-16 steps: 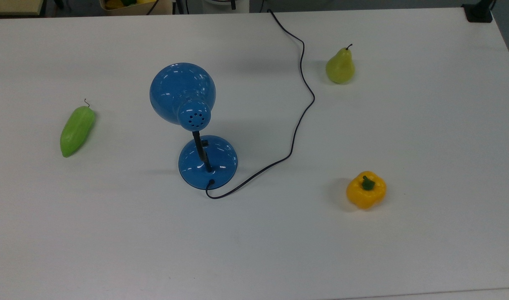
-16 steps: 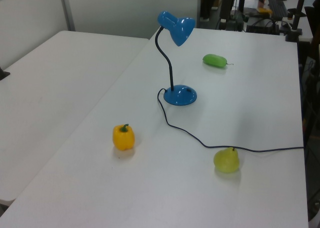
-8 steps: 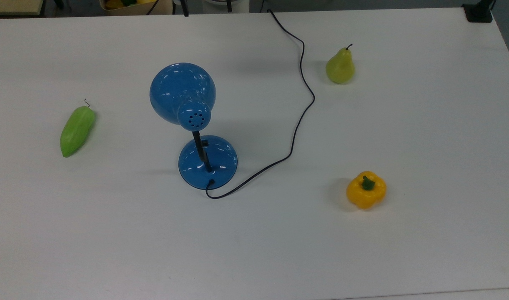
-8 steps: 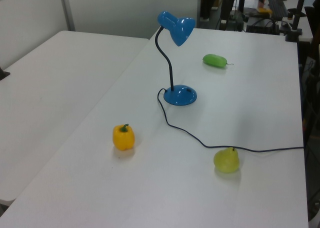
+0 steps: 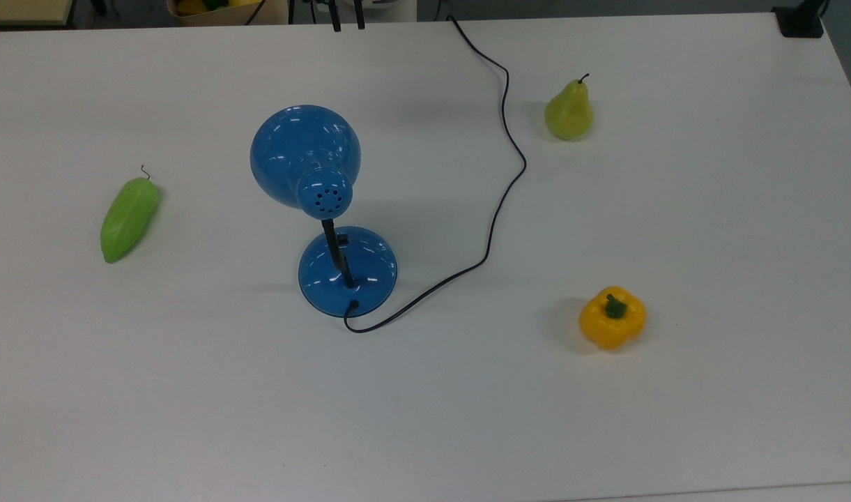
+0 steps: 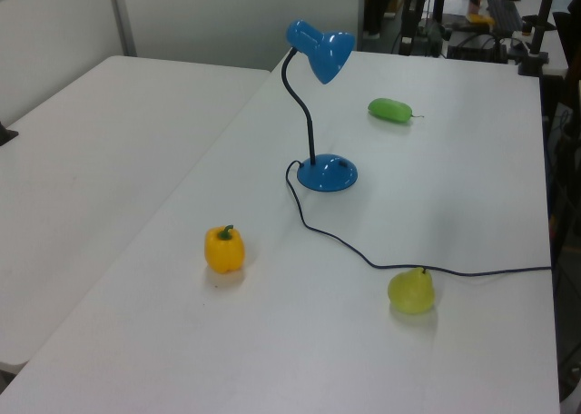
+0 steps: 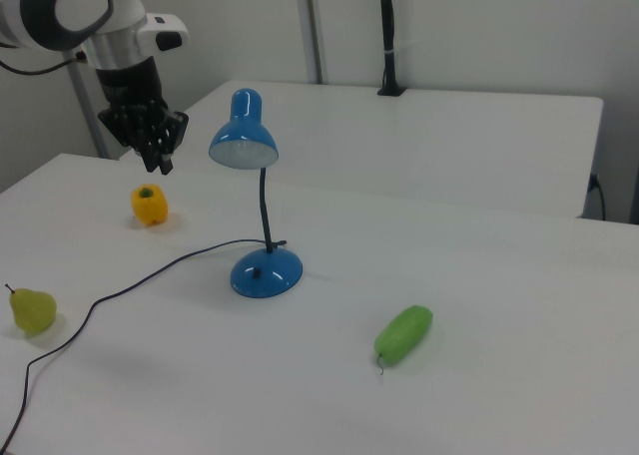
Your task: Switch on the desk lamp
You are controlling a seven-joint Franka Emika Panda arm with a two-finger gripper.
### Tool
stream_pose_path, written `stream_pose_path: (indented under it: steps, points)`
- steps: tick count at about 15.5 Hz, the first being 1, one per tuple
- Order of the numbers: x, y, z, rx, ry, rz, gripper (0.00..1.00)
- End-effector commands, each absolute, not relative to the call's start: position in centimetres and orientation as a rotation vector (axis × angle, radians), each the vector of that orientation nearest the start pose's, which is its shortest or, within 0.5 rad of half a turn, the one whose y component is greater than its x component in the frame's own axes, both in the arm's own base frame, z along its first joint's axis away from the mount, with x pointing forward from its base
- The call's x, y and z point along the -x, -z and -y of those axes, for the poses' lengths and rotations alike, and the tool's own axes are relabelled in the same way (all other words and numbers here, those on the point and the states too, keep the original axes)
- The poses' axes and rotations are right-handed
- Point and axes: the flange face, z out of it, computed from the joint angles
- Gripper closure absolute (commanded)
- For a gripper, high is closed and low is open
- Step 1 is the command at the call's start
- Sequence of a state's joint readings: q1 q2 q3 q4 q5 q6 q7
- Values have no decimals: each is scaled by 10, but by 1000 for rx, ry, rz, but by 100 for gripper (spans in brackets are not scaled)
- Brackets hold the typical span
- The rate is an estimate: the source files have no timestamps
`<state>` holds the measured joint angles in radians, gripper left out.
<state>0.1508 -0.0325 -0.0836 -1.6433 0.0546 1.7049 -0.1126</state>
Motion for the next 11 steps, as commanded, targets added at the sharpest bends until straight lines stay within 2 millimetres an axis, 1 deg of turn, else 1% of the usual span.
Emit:
stream_pose_path:
  steps: [1, 2, 3, 7, 9, 11]
  points:
    - [-554, -617, -48, 3069, 158, 306, 89]
    - [-554, -615, -52, 3067, 150, 310, 98]
    - [-553, -612, -54, 3065, 138, 304, 100]
    - [-550, -607, -52, 3066, 102, 285, 100]
    - [-546, -596, -50, 3066, 37, 303, 100]
    - [-543, -577, -47, 3069, -12, 304, 100]
